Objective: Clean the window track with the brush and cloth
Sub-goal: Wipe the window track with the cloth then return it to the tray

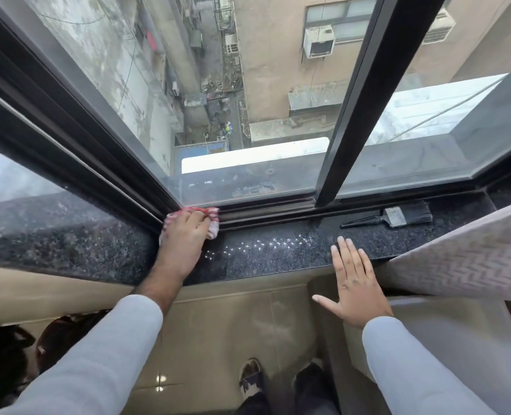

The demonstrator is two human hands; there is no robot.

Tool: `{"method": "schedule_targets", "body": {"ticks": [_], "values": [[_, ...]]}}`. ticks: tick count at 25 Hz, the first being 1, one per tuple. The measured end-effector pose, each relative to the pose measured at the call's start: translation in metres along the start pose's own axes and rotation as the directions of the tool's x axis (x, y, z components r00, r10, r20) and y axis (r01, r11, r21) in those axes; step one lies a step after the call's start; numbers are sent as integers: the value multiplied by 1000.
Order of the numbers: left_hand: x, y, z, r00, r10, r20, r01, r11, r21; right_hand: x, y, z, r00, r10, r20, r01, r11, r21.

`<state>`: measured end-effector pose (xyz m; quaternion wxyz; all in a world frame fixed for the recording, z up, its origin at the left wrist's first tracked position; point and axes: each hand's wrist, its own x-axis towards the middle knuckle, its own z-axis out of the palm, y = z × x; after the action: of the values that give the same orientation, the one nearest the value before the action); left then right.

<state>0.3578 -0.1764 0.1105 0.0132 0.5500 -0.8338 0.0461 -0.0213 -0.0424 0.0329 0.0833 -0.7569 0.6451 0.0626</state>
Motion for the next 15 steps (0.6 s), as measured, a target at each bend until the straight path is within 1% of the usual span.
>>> {"method": "schedule_targets", "body": {"ticks": [2, 5, 7, 10, 13, 15], "values": [[-8, -5, 3, 994, -106, -9, 105, 993, -55, 0, -1, -1, 1000, -2, 4, 2, 1000, -2], [0, 11, 10, 960, -281, 1, 273, 928, -253, -1, -2, -2, 1000, -2, 4, 2, 1000, 2], [10, 27, 9, 944, -328, 26, 317, 887, -336, -1, -3, -4, 1000, 0, 2, 0, 1000, 14], [32, 68, 2, 962, -271, 42, 270, 904, -332, -2, -2, -5, 1000, -8, 13, 7, 1000, 25], [63, 124, 0, 972, -221, 76, 234, 915, -328, -3, 1, -4, 1000, -2, 25, 2, 1000, 19], [81, 158, -3, 985, -152, 77, 170, 921, -350, -1, -2, -5, 1000, -13, 18, 13, 1000, 18]]}}
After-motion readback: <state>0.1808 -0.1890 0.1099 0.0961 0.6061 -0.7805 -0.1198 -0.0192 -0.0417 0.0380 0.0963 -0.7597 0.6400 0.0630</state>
